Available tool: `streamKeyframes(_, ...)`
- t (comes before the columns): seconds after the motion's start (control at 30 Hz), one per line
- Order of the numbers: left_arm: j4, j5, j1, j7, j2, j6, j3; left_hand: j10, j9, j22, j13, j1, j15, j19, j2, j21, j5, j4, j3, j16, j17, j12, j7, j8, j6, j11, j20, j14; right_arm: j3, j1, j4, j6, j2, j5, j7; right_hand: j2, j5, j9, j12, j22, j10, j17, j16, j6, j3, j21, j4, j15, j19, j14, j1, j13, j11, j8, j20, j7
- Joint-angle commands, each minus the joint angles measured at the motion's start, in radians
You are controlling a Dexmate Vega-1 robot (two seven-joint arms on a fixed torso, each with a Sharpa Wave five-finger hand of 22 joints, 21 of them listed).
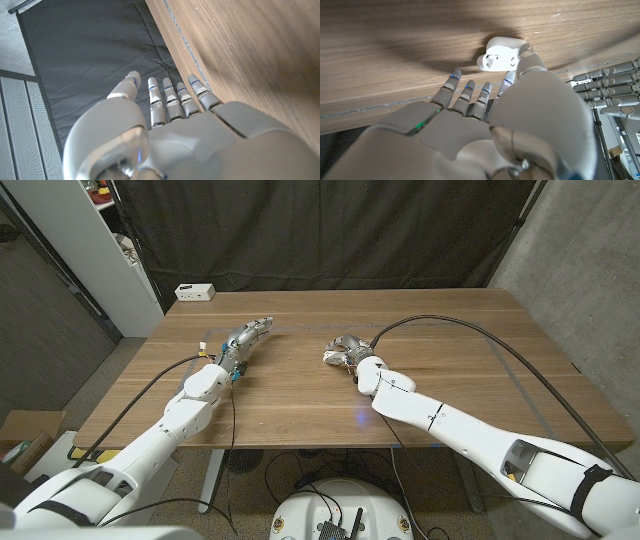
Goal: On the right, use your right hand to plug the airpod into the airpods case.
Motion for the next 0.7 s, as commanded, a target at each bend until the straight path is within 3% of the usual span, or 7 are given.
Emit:
streamKeyframes(0.03,0.006,0.001,-0.011,0.002,-0.005,0.011,0.004,0.008,0.003,0.004,0.004,0.005,-0.049,0.008,0.000,-0.002,0.007,-0.001,0.002,0.001,0.003,0.006,0.002,-0.004,0.007,-0.004,0.003,0.008,-0.004,0.013,0.025,-0.016,0.014,0.024,-0.002,0.005,0.001,-0.005,0.006,0.001,0.009,0.002,0.003,0.030,-0.001,-0.001,0.001,-0.087,0.001,0.002,-0.007,0.001,0.001,0.018,0.010,-0.023)
streamKeyframes(0.07,0.005,0.001,-0.012,0.004,-0.005,0.015,0.005,0.008,0.003,0.004,0.004,0.005,-0.047,0.008,0.000,-0.002,0.007,-0.001,0.002,0.001,0.003,0.006,0.002,-0.004,0.006,-0.003,0.004,0.007,-0.006,0.013,0.025,-0.017,0.013,0.024,-0.004,0.006,0.001,-0.006,0.007,0.001,0.009,0.002,0.004,0.032,-0.001,-0.001,0.001,-0.086,0.002,0.005,-0.007,0.000,0.002,0.019,0.010,-0.029)
streamKeyframes(0.1,0.008,0.001,-0.013,0.002,-0.006,0.013,0.005,0.008,0.003,0.004,0.004,0.004,-0.048,0.008,0.000,-0.002,0.007,-0.001,0.002,0.001,0.003,0.005,0.002,-0.005,0.005,-0.002,0.004,0.007,-0.005,0.012,0.025,-0.018,0.014,0.027,-0.004,0.006,0.001,-0.009,0.009,0.001,0.012,0.003,0.005,0.043,-0.002,0.000,0.001,-0.087,0.003,0.006,-0.009,-0.001,0.003,0.022,0.010,-0.003)
streamKeyframes(0.37,0.015,0.004,-0.022,0.004,-0.013,0.020,0.010,0.007,0.004,0.004,0.004,0.004,-0.048,0.009,0.000,-0.003,0.007,-0.001,0.002,0.001,0.003,0.005,0.002,-0.005,0.004,-0.002,0.004,0.007,-0.003,0.005,0.010,-0.018,0.006,0.038,-0.013,0.017,0.000,-0.017,0.019,0.002,0.036,0.005,0.012,0.106,-0.002,0.002,0.007,-0.086,0.009,0.020,-0.019,-0.003,-0.001,0.040,0.008,0.039)
streamKeyframes(0.7,0.020,0.009,-0.029,0.010,-0.020,0.024,0.016,0.007,0.004,0.004,0.004,0.003,-0.048,0.009,-0.001,-0.004,0.007,-0.001,0.001,0.001,0.003,0.005,0.002,-0.004,0.005,-0.002,0.004,0.007,0.000,-0.001,-0.004,0.005,-0.006,0.045,-0.021,0.044,-0.002,-0.021,0.031,0.002,0.071,0.009,0.026,0.175,0.001,0.006,0.018,-0.099,0.025,0.045,-0.037,-0.005,-0.018,0.054,0.000,0.043)
